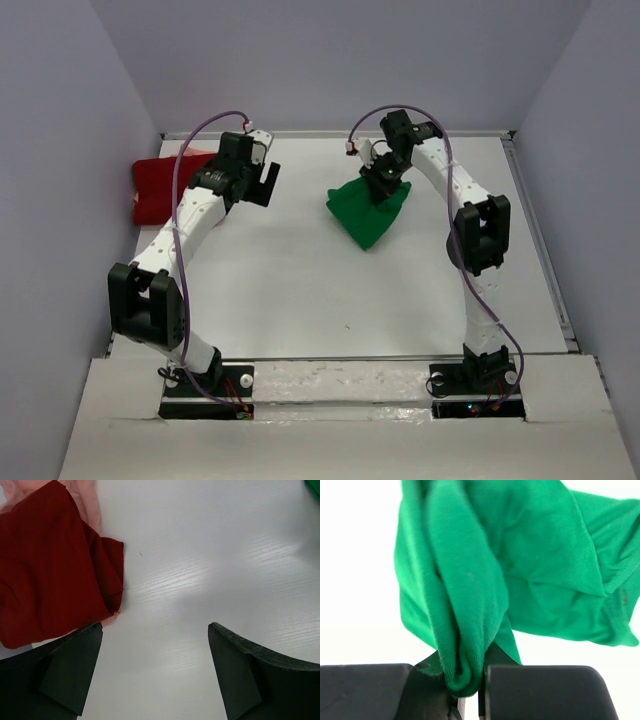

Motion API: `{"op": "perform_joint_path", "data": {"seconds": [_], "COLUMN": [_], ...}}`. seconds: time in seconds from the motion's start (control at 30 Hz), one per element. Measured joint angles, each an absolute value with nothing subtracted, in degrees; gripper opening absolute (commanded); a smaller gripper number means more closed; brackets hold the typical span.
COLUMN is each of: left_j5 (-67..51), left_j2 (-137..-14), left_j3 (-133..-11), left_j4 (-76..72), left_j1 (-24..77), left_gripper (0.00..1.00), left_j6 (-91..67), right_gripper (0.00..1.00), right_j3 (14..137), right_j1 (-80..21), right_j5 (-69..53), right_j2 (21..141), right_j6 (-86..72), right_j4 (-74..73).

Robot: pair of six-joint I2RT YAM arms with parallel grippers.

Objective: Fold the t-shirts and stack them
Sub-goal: Fold the long partially folded tshirt into a neat square

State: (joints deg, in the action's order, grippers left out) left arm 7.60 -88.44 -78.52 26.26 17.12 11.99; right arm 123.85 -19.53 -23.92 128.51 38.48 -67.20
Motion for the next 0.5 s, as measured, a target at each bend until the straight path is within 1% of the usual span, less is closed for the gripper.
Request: {"op": "perform_joint_path", "data": {"seconds": [0.5], "left_j5": [8.1], "left_j2": [-89.0], "left_j3": [-79.6], "left_j4": [26.5], "left_j1": [18.0], "left_gripper": [0.99], "left_j6": [12.2], "right_gripper": [0.0], "right_j3": [127.2], "right_j1": [-19.5], "right_j5": [-21.3], "right_j2": [127.1], "right_j6": [38.0], "right_j4": [-68.6]}}
